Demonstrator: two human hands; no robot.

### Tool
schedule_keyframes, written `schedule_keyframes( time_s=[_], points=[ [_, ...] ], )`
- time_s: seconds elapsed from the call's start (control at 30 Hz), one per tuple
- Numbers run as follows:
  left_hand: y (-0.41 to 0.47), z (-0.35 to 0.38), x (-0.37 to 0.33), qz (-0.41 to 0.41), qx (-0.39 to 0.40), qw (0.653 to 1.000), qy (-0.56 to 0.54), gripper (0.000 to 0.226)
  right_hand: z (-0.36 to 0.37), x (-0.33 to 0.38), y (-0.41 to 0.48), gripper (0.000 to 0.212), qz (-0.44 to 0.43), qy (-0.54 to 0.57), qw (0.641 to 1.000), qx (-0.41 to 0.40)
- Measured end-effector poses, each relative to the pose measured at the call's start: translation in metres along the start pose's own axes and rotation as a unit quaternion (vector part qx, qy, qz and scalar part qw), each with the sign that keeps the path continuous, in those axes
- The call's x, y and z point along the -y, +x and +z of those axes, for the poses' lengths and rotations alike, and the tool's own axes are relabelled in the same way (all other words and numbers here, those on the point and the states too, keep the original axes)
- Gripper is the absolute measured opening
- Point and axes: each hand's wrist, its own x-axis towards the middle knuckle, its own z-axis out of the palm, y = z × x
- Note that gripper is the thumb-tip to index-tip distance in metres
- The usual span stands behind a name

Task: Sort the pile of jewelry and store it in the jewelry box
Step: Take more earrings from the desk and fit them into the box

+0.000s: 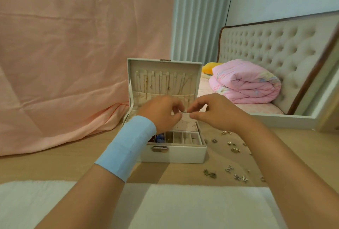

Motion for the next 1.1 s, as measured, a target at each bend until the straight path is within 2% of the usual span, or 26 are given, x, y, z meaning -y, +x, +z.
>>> schedule_keyframes(
  time_s=[0.2, 0.4, 0.63, 0.77, 0.97, 1.1],
  points=[
    [-0.027, 0.016, -0.056, 0.035, 0.03, 0.999, 0.008, 0.016, -0.03, -0.013, -0.063, 0.006, 0.068, -0.024, 0.995, 0.068],
    [-0.063, 0.035, -0.083, 0.054, 0.065, 0.993, 0.083, 0.021, -0.005, -0.023, -0.094, 0.016, 0.108, -0.088, 0.976, 0.167],
    [-0.09, 0.061, -0.079, 0.053, 0.081, 0.989, 0.109, 0.028, 0.009, -0.026, -0.103, 0.01, 0.107, -0.055, 0.979, 0.167],
    [-0.091, 0.07, -0.082, 0.054, 0.059, 0.991, 0.105, 0.028, 0.011, -0.026, -0.104, 0.007, 0.104, -0.042, 0.979, 0.168],
    [-0.092, 0.077, -0.079, 0.017, 0.033, 0.999, 0.039, 0.012, 0.006, -0.029, -0.106, 0.006, 0.09, -0.023, 0.987, 0.128],
    [-0.092, 0.072, -0.074, -0.038, 0.008, 0.997, -0.07, 0.004, 0.007, -0.029, -0.104, 0.01, 0.109, 0.08, 0.985, 0.111]
  ],
)
